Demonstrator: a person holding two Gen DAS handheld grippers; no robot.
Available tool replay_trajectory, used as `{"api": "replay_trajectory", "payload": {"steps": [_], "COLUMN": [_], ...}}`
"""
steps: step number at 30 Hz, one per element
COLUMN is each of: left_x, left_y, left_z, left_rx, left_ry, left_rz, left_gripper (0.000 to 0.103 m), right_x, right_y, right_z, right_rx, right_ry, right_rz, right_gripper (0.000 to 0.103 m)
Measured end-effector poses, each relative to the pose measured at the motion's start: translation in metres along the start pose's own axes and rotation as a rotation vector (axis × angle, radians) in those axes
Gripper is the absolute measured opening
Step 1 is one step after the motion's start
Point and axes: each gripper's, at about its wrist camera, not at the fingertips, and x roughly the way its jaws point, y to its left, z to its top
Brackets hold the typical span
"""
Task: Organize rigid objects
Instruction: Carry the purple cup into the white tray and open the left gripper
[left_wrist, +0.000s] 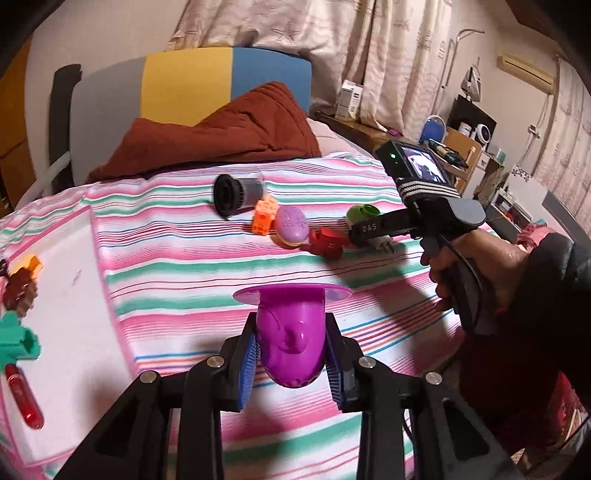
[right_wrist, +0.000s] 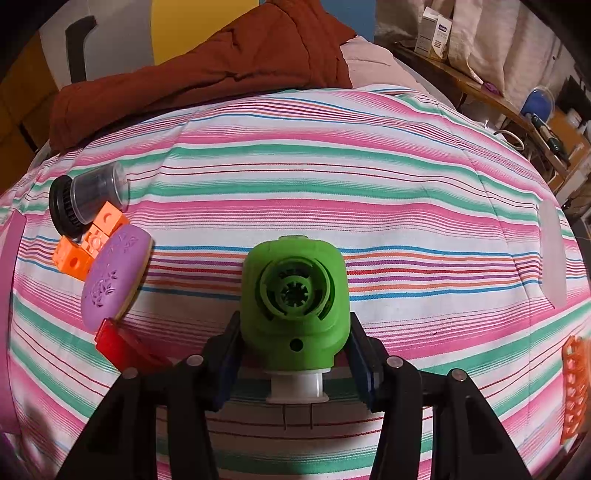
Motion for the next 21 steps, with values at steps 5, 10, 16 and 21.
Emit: {"api": "replay_trajectory", "payload": {"steps": [5, 10, 16, 21], "left_x": [-0.017, -0.030, -0.044, -0.057], "left_y": [0.013, 0.027, 0.042, 0.062], "left_z": [-0.003, -0.003, -0.006, -0.016], "left_rx": [-0.016, -0.040, -0.082, -0.132], "left_ry": [-0.018, -0.031, -0.048, -0.055], "left_rz": [0.028, 0.057, 0.070, 0.065], "left_gripper": [0.032, 0.032, 0.032, 0.032], "right_x": [-0.002, -0.004, -0.005, -0.005], "right_y": [0.002, 0.007, 0.010, 0.013], "right_z": [-0.001, -0.003, -0.004, -0.006], "right_rx": [0.006, -0.009, -0.025, -0.041], "right_ry": [0.001, -0.002, -0.011, -0.019], "right_rz": [-0.001, -0.012, -0.024, -0.040], "right_gripper": [0.053, 0.053, 0.052, 0.052]}}
